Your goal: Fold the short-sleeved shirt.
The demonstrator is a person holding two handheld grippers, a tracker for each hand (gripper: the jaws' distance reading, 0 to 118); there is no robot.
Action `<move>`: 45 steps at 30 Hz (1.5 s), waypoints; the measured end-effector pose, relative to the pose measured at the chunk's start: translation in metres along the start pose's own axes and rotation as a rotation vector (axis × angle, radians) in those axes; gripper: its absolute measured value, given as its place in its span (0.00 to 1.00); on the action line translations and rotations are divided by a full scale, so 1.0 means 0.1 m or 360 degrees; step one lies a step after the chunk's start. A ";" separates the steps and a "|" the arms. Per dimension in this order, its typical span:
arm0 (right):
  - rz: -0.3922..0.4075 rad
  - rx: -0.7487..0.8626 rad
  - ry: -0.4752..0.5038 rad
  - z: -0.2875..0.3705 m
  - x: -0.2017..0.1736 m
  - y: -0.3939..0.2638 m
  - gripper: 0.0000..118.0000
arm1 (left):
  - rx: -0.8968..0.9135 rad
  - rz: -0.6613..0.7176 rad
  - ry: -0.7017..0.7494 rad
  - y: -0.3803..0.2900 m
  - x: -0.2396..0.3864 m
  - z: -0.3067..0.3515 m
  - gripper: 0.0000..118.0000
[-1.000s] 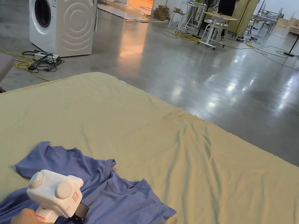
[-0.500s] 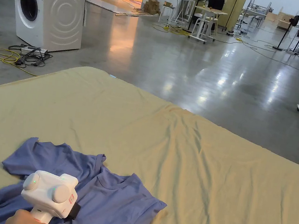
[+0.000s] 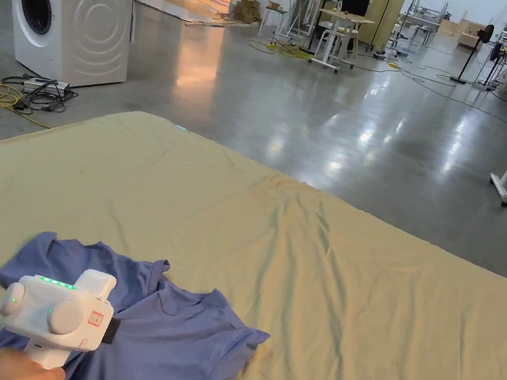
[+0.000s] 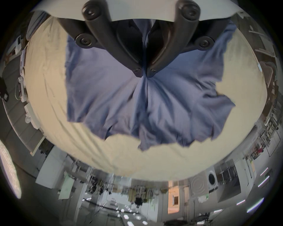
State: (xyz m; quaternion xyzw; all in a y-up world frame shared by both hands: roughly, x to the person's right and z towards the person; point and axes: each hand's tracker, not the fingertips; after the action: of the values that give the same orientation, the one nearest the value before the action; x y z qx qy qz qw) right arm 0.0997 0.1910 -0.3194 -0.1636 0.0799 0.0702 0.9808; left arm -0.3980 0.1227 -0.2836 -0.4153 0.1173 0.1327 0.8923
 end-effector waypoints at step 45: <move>-0.0182 0.0185 -0.0430 0.86 1.61 0.11 0.00 | 0.0063 -0.0789 -0.1078 -0.46 4.64 0.62 0.04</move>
State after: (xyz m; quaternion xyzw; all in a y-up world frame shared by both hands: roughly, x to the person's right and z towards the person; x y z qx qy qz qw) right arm 0.2672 0.2478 -0.2710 -0.0999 -0.0582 0.0309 0.9928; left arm 0.0588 0.2072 -0.3605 -0.3465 -0.2836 0.0407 0.8932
